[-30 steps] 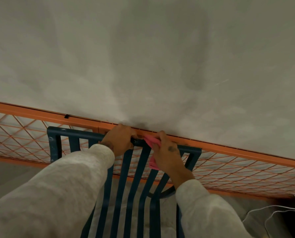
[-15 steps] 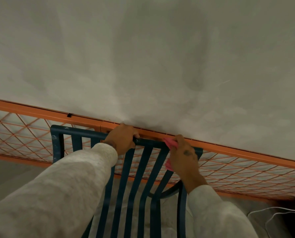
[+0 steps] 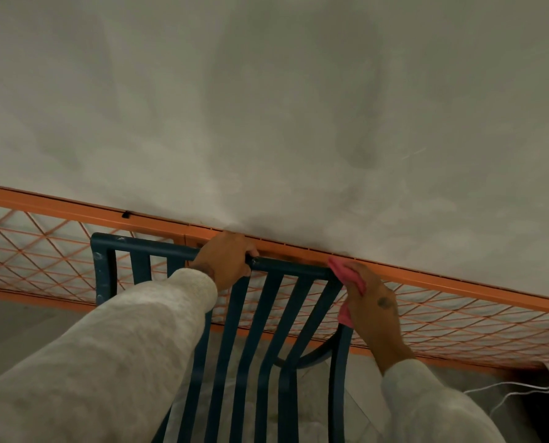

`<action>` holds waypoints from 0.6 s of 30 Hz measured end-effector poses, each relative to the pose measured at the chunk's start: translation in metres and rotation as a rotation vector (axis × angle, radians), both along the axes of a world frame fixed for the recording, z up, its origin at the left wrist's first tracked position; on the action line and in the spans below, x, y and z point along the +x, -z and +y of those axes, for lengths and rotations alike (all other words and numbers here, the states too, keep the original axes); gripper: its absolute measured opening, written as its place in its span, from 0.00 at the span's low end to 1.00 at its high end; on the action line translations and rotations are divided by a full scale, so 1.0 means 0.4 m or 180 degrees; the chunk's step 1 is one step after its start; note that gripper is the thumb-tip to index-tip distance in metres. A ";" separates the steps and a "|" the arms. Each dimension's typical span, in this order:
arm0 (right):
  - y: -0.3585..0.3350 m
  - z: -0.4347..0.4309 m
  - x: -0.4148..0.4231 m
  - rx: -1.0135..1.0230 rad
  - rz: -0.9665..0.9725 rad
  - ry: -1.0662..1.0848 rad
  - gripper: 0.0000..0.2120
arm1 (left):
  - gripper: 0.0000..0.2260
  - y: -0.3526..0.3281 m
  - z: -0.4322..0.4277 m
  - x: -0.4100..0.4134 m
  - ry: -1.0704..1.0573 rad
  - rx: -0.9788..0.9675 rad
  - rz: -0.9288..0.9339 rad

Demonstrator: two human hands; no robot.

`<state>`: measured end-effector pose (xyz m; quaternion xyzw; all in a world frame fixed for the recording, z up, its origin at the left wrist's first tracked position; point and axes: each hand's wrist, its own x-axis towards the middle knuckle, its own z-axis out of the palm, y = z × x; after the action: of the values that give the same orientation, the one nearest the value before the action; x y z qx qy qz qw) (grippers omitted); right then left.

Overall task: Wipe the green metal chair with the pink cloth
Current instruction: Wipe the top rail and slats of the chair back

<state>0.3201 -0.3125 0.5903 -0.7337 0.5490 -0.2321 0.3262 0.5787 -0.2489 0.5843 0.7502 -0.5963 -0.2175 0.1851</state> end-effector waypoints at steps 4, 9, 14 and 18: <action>0.026 0.040 0.103 0.0002 -0.0055 0.0297 0.18 | 0.11 0.003 -0.002 0.001 -0.0012 0.0027 -0.0025; 0.039 0.078 0.230 0.0165 -0.0253 -0.0405 0.18 | 0.12 0.000 -0.006 0.006 0.0009 0.0053 -0.0045; 0.029 0.043 0.105 -0.0014 0.0129 -0.0856 0.19 | 0.11 0.007 -0.003 0.010 0.0053 0.0012 0.0068; 0.005 -0.013 -0.041 0.0357 -0.0424 0.0149 0.14 | 0.10 0.008 -0.003 0.007 0.0061 -0.0055 0.0111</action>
<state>0.3035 -0.3175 0.5885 -0.6842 0.5552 -0.2568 0.3971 0.5815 -0.2501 0.5812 0.7390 -0.6020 -0.2271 0.1999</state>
